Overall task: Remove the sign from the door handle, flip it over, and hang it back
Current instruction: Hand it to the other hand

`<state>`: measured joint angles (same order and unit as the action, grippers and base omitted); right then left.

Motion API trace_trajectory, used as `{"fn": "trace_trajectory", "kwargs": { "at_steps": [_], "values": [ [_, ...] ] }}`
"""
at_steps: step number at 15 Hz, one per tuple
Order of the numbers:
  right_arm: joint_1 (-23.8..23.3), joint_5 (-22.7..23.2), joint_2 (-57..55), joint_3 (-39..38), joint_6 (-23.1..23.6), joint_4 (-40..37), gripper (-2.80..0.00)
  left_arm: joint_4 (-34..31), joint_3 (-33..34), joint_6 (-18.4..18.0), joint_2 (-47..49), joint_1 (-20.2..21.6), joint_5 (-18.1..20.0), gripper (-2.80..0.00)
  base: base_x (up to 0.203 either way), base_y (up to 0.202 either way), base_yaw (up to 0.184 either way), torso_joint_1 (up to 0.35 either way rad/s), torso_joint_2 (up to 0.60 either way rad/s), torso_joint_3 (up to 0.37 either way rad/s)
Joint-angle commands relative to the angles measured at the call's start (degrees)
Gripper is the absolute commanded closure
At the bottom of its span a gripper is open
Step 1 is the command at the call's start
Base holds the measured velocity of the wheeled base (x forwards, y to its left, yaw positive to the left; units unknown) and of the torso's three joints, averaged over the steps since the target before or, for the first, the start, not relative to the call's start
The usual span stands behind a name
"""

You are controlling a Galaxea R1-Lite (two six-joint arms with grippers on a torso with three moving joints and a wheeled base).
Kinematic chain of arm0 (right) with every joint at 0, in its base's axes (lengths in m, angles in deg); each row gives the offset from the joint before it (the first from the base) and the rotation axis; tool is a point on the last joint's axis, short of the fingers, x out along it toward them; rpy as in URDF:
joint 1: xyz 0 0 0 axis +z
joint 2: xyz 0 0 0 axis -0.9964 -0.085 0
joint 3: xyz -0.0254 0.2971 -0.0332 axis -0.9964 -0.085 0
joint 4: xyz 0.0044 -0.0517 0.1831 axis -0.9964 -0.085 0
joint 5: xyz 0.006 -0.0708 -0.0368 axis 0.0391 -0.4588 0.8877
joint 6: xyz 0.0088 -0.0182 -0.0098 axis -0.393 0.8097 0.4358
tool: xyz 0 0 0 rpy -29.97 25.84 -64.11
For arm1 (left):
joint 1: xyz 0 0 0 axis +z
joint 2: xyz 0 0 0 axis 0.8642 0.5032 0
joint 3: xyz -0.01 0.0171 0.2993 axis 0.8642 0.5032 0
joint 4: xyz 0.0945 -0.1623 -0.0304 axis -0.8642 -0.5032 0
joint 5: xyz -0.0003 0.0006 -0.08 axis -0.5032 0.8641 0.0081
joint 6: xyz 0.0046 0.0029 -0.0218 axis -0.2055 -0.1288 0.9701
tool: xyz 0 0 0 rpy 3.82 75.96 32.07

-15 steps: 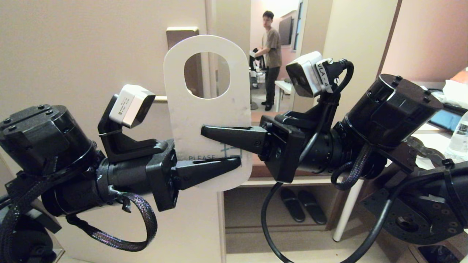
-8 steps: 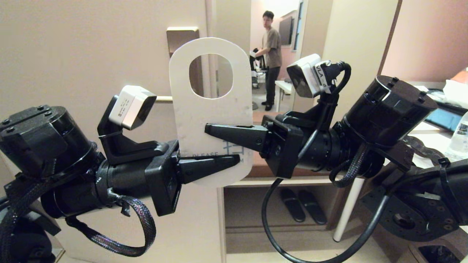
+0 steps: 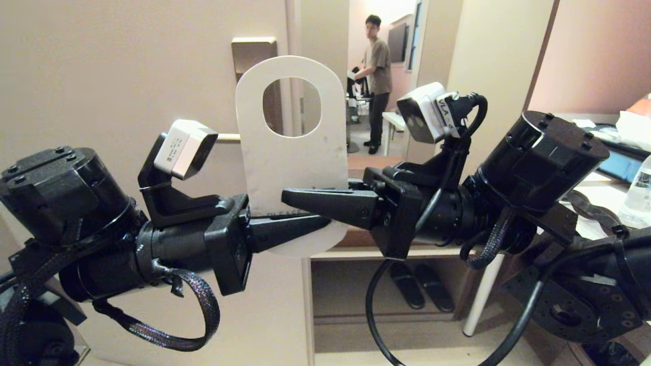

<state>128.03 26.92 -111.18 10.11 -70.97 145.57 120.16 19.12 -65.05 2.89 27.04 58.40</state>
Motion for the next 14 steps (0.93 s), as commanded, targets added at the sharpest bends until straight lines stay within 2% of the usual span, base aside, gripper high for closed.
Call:
{"fn": "trace_trajectory", "kwargs": {
  "at_steps": [1,6,10,14],
  "values": [
    [0.0,0.1,0.1,-0.2,-0.1,0.4,-2.8,0.4,0.1,0.2,0.0,0.0,0.5,0.0,0.0,0.0,0.0,0.0,0.0,0.0],
    [-0.1,-0.2,0.7,-1.0,0.0,0.5,-2.8,0.4,0.3,0.2,-0.4,0.0,0.5,0.0,0.0,0.0,0.0,0.0,0.0,0.0],
    [-0.5,-3.3,2.7,-4.4,1.0,0.5,-2.8,0.4,0.3,0.2,-1.2,0.1,0.5,0.0,0.0,0.0,0.0,0.0,0.0,0.0],
    [-1.9,-3.4,6.0,-6.2,1.1,0.5,-2.8,0.4,0.6,0.3,-1.6,0.3,0.4,0.0,0.0,0.0,0.0,0.0,0.0,0.0]
  ]
}}
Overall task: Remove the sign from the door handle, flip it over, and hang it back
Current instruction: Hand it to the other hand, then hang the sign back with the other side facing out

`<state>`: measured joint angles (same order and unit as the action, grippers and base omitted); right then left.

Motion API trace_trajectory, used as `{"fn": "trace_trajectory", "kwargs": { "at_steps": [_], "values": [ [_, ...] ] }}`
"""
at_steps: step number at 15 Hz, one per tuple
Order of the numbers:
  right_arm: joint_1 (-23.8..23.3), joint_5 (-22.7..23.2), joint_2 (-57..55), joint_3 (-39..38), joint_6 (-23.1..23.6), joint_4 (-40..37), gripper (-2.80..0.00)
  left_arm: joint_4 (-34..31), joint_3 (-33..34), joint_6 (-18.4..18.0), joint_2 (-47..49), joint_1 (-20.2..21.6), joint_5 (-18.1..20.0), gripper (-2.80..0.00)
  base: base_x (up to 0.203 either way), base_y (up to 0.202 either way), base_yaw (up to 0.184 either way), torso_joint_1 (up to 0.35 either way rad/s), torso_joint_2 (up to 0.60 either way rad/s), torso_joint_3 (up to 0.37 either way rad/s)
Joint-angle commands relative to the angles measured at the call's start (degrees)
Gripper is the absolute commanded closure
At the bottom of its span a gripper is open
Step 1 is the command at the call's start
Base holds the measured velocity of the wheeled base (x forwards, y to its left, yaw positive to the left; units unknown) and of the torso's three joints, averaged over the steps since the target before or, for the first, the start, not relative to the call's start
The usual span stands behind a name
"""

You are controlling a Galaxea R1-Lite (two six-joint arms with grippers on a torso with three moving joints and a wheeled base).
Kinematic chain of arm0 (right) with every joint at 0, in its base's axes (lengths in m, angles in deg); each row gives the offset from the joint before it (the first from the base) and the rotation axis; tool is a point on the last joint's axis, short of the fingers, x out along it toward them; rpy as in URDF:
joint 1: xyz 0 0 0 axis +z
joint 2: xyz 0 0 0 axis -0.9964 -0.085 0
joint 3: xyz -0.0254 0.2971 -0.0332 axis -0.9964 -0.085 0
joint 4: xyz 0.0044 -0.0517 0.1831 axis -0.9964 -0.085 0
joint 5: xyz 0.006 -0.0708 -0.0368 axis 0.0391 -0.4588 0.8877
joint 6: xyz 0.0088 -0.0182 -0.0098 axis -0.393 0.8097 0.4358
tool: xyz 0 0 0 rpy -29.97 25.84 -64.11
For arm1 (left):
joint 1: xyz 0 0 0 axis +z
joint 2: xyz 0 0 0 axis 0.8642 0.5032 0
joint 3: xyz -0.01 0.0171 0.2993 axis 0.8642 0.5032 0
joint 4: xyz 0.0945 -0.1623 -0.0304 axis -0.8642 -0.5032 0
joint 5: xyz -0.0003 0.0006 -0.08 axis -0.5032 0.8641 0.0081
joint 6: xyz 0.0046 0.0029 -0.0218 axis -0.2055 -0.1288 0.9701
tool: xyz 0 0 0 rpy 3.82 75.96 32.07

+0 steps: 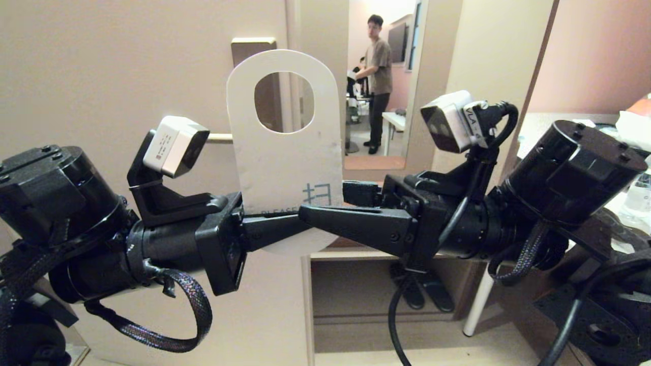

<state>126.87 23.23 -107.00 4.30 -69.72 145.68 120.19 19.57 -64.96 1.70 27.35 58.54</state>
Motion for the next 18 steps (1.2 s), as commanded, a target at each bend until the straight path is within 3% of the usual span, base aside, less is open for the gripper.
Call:
{"fn": "trace_trajectory", "kwargs": {
  "at_steps": [1,6,12,13,18],
  "values": [
    [-1.8,0.3,2.7,-0.4,-0.2,0.4,-2.8,0.4,0.6,0.2,-0.5,0.0,0.2,0.0,0.0,0.0,0.0,0.0,0.0,0.0],
    [-6.2,0.3,10.0,-3.6,-0.2,0.3,-2.8,0.4,3.6,0.1,-2.9,0.1,0.2,0.0,0.0,0.0,0.0,0.0,0.0,0.0],
    [-6.9,0.2,20.8,-15.5,0.9,0.3,-2.8,0.5,3.9,0.0,-4.2,1.3,0.2,0.0,0.0,0.0,0.0,0.0,0.0,0.0],
    [-7.0,0.2,21.4,-16.2,1.3,0.3,0.0,0.5,4.0,0.0,-4.3,1.3,0.2,0.0,0.0,0.0,0.0,0.0,0.0,0.0],
    [-9.0,0.1,21.8,-17.5,3.1,0.3,0.0,0.5,4.1,0.1,-4.7,1.3,0.2,0.0,0.0,0.0,0.0,0.0,0.0,0.0]
  ]
}}
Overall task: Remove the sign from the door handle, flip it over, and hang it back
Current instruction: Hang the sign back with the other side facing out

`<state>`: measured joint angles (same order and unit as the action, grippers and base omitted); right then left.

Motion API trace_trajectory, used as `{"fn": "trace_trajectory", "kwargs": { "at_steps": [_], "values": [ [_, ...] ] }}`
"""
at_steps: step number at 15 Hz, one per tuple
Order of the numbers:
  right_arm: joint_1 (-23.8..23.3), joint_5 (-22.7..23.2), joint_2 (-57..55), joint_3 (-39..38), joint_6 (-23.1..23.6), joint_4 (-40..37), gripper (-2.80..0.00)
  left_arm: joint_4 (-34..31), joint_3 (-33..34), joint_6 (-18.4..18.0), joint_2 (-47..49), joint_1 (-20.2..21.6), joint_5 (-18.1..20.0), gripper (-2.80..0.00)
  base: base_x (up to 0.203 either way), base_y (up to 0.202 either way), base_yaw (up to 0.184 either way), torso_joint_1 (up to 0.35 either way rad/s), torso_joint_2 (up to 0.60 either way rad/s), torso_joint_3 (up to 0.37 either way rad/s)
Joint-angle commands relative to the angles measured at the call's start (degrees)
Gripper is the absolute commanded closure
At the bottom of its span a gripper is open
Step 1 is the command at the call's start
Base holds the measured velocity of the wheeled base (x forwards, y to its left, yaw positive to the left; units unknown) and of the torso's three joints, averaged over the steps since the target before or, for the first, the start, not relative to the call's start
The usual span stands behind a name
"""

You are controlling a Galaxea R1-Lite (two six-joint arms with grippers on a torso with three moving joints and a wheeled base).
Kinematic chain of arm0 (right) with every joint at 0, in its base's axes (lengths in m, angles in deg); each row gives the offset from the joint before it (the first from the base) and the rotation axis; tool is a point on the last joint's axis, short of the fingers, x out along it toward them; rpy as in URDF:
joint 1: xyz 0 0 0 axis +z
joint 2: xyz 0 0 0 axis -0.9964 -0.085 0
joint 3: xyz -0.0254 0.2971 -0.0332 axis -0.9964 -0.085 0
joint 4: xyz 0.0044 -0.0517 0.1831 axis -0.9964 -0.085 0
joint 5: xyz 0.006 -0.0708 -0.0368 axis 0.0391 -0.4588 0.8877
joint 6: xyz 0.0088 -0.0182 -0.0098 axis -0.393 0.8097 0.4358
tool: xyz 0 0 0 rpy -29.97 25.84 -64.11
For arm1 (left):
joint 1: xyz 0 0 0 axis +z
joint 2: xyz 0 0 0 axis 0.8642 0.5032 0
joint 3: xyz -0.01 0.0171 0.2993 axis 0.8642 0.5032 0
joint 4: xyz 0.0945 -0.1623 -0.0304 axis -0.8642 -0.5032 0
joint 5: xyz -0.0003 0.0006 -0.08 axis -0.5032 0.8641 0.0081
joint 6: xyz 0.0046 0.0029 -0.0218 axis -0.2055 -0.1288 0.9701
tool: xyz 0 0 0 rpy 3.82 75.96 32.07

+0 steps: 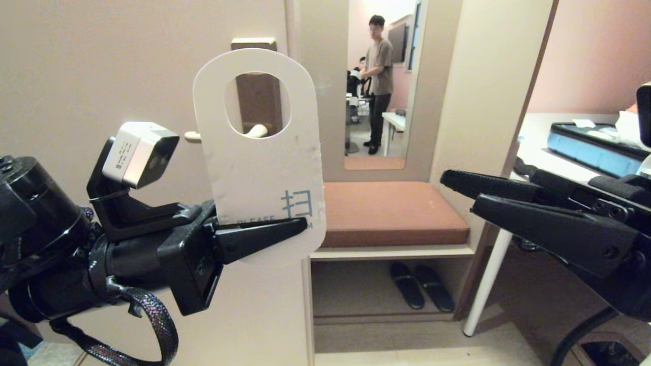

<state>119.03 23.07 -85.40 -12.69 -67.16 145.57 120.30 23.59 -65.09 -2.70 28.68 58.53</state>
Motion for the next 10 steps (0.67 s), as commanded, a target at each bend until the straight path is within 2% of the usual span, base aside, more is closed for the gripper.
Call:
{"fn": "trace_trajectory", "kwargs": {
  "at_steps": [1,4,6,9,10],
  "values": [
    [-2.8,0.0,-0.3,-1.0,1.9,0.4,0.0,0.4,0.1,0.2,-0.3,0.0,0.2,0.0,0.0,0.0,0.0,0.0,0.0,0.0],
    [-10.1,-4.8,-2.6,-3.2,7.6,0.4,0.0,0.4,0.3,0.2,-0.4,0.0,0.1,0.0,0.0,0.0,0.0,0.0,0.0,0.0],
    [-14.8,-11.1,-4.4,-5.4,11.3,0.4,0.0,0.4,0.4,0.2,-0.5,0.1,0.1,0.0,0.0,0.0,0.0,0.0,0.0,0.0],
    [-19.5,-17.2,-4.3,-11.2,15.9,0.5,0.0,0.4,0.6,0.1,-1.3,2.0,0.1,0.0,0.0,0.0,0.0,0.0,0.0,0.0],
    [-20.6,-17.9,-3.1,-13.2,16.8,0.5,0.0,0.4,0.9,0.0,-1.6,2.7,0.1,0.0,0.0,0.0,0.0,0.0,0.0,0.0]
  ]
}}
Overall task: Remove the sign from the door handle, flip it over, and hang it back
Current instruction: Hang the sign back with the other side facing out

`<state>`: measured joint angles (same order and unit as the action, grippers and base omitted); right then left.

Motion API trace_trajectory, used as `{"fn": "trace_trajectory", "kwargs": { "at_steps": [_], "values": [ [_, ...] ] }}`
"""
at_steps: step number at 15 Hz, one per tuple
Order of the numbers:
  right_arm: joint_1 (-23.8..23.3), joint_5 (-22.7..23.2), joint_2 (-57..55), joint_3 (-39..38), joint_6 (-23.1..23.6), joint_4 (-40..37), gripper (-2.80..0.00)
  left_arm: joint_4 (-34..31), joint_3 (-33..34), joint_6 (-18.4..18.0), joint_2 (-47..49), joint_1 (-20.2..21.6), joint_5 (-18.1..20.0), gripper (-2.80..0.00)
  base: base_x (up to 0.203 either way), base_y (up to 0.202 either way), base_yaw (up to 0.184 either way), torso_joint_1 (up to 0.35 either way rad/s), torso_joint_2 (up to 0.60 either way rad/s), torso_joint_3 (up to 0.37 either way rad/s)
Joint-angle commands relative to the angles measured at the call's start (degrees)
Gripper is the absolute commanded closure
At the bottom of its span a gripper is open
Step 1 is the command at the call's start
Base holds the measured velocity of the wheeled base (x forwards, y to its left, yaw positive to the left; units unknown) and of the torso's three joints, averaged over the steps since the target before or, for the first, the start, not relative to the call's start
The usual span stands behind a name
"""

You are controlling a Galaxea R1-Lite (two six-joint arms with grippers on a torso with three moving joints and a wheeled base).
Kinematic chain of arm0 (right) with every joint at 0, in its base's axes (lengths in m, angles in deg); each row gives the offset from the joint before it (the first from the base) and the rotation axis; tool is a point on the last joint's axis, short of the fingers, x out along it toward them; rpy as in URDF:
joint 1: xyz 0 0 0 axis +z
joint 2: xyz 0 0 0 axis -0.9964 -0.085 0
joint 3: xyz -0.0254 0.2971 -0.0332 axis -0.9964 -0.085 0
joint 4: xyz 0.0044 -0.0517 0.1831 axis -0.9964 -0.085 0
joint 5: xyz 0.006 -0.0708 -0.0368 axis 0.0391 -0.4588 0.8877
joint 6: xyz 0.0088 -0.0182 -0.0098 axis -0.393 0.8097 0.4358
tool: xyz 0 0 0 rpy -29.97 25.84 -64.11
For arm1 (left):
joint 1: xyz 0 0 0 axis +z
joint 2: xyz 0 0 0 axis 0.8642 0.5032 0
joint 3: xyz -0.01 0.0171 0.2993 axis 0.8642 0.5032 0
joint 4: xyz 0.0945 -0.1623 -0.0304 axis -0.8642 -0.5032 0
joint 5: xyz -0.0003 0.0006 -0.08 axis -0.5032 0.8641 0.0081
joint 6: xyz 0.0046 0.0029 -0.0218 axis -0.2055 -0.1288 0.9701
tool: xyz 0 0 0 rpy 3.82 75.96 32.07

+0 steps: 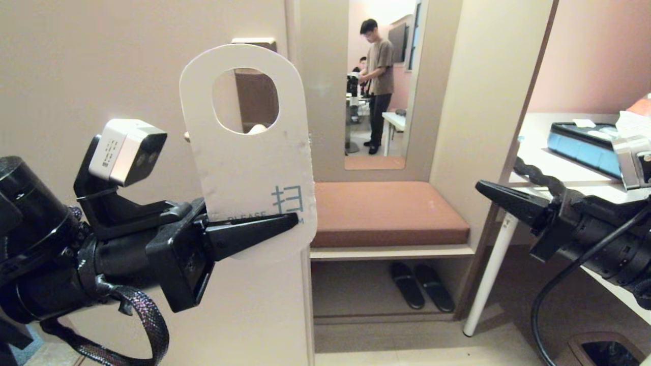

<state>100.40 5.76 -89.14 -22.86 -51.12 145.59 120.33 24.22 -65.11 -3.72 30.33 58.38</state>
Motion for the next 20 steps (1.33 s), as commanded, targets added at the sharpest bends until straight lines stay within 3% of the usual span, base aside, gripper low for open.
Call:
{"fn": "trace_trajectory", "kwargs": {
  "at_steps": [1,4,6,11,14,17,18,20],
  "values": [
    [-3.1,-0.9,2.1,-4.9,1.2,0.5,0.0,0.3,0.5,0.0,-1.0,1.3,0.2,0.0,0.0,0.0,0.0,0.0,0.0,0.0],
    [-9.4,-1.2,5.6,-13.0,2.9,0.4,0.0,0.3,0.7,-0.2,-1.4,1.4,0.2,0.0,0.0,0.0,0.0,0.0,0.0,0.0],
    [-14.9,-1.2,7.7,-20.2,7.8,0.1,0.0,0.3,0.6,-0.3,-1.4,1.6,0.2,0.0,0.0,0.0,0.0,0.0,0.0,0.0],
    [-18.5,-1.8,15.8,-21.6,11.1,-7.3,0.0,0.3,1.3,-0.4,-2.1,1.6,0.2,0.0,0.0,0.0,0.0,0.0,0.0,0.0],
    [-18.8,-2.0,26.3,-21.6,11.2,-17.5,0.0,0.3,2.0,-0.4,-2.9,1.6,0.2,0.0,0.0,0.0,0.0,0.0,0.0,0.0],
    [-18.9,-2.2,41.5,-21.5,11.2,-34.3,0.0,0.3,3.1,-0.4,-3.8,1.6,0.2,0.0,0.0,0.0,0.0,0.0,0.0,0.0],
    [-18.9,-3.4,45.0,-21.6,11.2,-40.8,0.0,0.3,3.7,-0.4,-4.0,1.6,0.2,0.0,0.0,0.0,0.0,0.0,0.0,0.0],
    [-18.6,-12.3,47.0,-21.6,11.5,-47.3,0.0,0.3,4.7,-0.5,-4.1,1.7,0.3,0.0,0.0,0.0,0.0,0.0,0.0,0.0]
  ]
}}
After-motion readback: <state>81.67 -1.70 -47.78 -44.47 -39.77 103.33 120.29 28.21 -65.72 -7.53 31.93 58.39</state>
